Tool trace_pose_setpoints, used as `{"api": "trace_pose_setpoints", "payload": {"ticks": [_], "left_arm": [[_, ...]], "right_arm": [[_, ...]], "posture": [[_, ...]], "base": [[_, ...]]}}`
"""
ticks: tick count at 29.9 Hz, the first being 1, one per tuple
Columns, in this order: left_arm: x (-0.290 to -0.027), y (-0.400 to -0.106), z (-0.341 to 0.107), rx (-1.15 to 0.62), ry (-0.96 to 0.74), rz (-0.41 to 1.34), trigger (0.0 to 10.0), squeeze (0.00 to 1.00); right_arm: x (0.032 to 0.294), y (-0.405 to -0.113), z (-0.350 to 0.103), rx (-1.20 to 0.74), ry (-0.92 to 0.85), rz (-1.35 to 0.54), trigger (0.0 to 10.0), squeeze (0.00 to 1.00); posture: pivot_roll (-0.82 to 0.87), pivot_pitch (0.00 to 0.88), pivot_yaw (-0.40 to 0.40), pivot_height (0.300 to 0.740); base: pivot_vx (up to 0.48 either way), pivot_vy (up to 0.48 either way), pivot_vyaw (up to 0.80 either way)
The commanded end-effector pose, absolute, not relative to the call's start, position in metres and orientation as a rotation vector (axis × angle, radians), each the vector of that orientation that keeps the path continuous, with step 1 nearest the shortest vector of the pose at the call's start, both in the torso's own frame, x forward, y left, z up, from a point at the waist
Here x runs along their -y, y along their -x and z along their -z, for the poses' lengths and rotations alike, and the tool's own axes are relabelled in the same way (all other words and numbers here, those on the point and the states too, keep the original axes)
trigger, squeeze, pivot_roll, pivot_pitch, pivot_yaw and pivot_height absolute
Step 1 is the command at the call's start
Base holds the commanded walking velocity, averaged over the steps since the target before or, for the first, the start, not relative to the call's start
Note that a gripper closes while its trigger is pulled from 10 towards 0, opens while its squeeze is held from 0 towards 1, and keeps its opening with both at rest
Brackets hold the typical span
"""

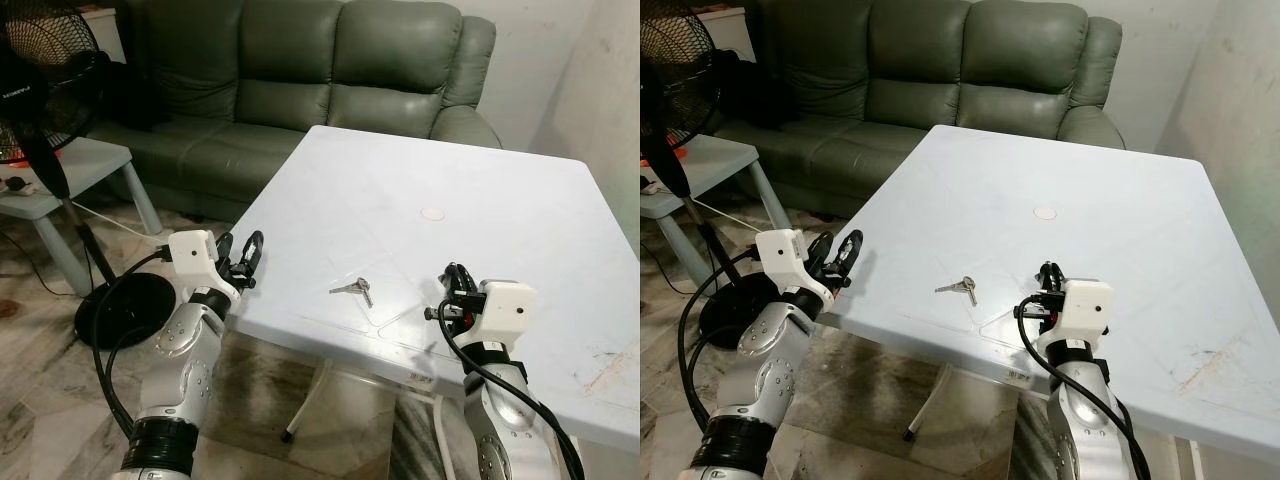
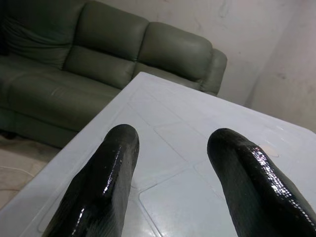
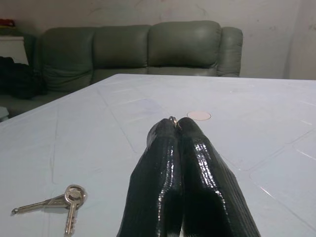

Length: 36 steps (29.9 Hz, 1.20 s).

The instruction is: Hang keys on a hook

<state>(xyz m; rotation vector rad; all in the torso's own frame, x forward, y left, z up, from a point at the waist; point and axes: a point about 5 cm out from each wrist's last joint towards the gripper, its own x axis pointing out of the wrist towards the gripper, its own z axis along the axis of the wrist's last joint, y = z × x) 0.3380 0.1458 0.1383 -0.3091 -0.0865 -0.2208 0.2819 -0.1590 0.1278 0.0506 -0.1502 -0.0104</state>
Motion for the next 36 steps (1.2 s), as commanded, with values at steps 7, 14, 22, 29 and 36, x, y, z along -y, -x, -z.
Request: {"api": "trace_pose_setpoints", "payload": {"ticks": [7, 14, 22, 29, 36], "left_arm": [[-0.146, -0.347, -0.139, 0.060, 0.278, 0.227, 10.0, 0.00], [-0.147, -0.353, -0.144, 0.068, 0.280, 0.225, 10.0, 0.00], [-0.146, -0.354, -0.147, 0.082, 0.289, 0.203, 10.0, 0.00], [-0.147, -0.362, -0.153, 0.073, 0.285, 0.186, 10.0, 0.00], [-0.148, -0.368, -0.162, 0.090, 0.285, 0.181, 10.0, 0.00]], "right_arm": [[0.160, -0.291, -0.127, 0.115, -0.038, 0.008, 10.0, 0.00], [0.159, -0.296, -0.127, 0.108, -0.028, -0.002, 10.0, 0.00], [0.152, -0.298, -0.126, 0.103, -0.033, -0.014, 10.0, 0.00], [0.144, -0.299, -0.126, 0.099, -0.040, -0.040, 10.0, 0.00], [0.146, -0.301, -0.127, 0.102, -0.034, -0.030, 10.0, 0.00]], "posture": [[-0.03, 0.000, 0.003, 0.740], [-0.02, 0.000, 0.003, 0.740], [0.00, 0.000, 0.005, 0.740], [0.01, 0.000, 0.008, 0.740], [0.01, 0.000, 0.016, 0.740]], "base": [[0.000, 0.000, -0.71], [0.000, 0.177, -0.68], [0.000, 0.295, -0.66], [0.000, 0.000, -0.66], [0.000, 0.000, -0.66]]}}
